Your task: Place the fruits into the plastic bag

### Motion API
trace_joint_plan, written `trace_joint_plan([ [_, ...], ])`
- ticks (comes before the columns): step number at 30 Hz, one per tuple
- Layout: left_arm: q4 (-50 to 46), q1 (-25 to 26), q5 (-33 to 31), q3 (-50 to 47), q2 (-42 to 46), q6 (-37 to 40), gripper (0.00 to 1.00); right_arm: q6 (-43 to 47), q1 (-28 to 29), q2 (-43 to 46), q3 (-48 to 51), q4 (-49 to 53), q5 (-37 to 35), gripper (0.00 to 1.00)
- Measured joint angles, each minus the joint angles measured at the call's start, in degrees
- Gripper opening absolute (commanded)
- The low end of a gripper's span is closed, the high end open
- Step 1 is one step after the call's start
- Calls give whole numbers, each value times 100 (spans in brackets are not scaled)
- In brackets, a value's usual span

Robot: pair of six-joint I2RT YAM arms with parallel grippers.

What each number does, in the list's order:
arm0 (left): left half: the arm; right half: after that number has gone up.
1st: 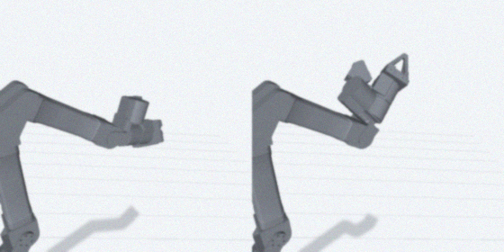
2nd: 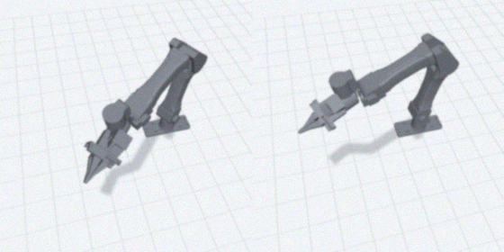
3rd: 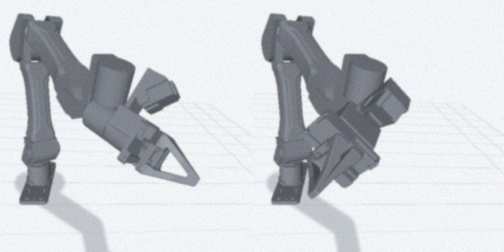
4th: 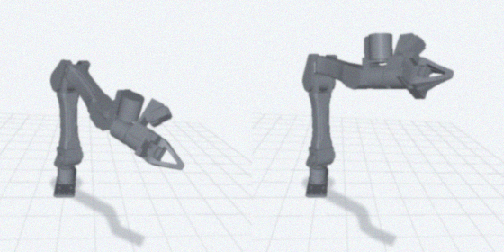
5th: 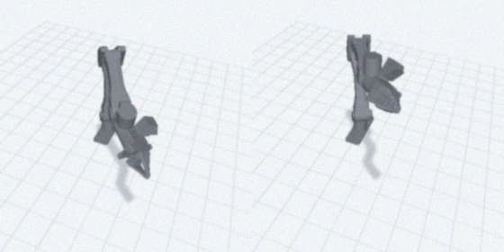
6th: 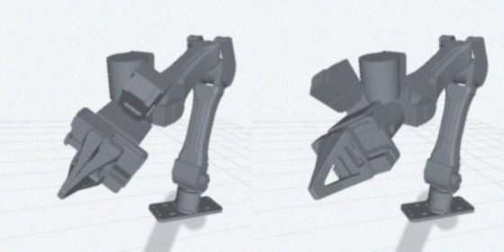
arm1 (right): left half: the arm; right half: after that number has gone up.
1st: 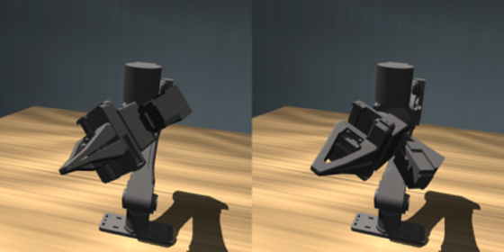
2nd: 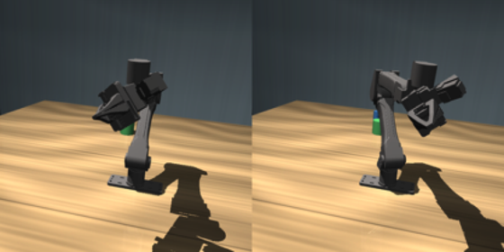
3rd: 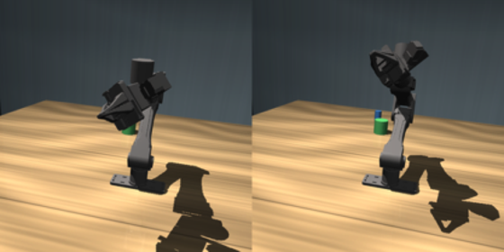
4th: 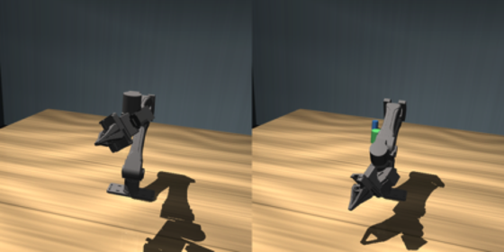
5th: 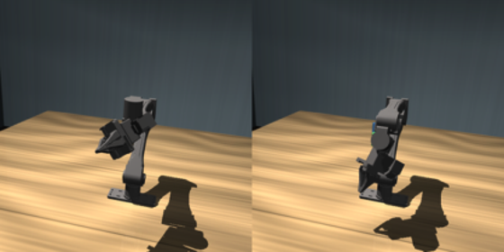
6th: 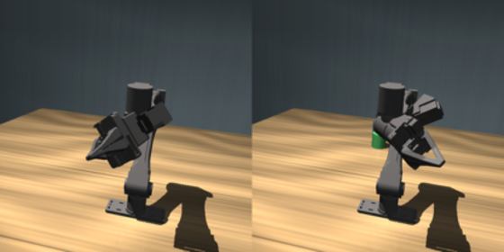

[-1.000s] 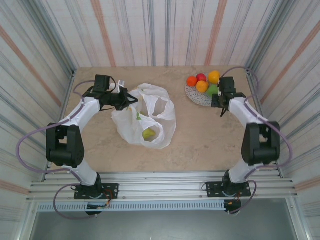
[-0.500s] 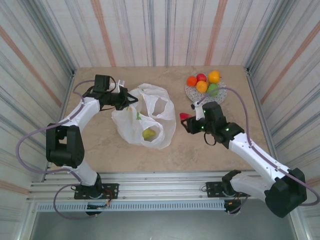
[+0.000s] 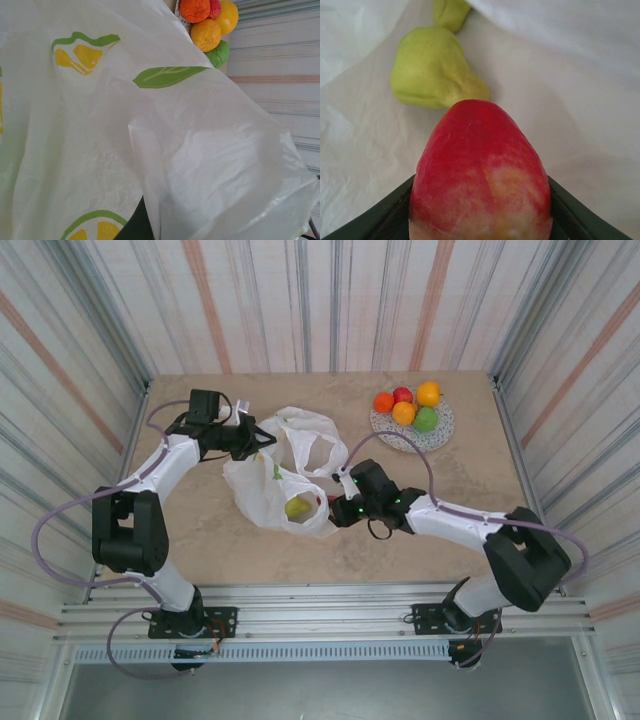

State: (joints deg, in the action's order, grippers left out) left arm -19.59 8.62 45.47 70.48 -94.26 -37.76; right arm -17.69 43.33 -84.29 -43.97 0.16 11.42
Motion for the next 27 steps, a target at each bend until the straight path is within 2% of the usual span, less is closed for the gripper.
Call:
trace_joint_plan([
  [5, 0, 11, 0, 0, 0, 0, 0, -160, 144, -584, -249, -828, -330, 58],
  [13, 2, 11, 4, 0, 0, 0, 0, -680, 546, -1506, -970, -1668, -1311, 60],
  [20, 9, 48, 17, 0, 0, 0, 0, -1502, 568, -2304, -1777, -1864, -2031, 63],
  [27, 20, 55, 22, 0, 0, 0, 0, -2026, 566, -2983, -2350, -1847, -2212, 70],
])
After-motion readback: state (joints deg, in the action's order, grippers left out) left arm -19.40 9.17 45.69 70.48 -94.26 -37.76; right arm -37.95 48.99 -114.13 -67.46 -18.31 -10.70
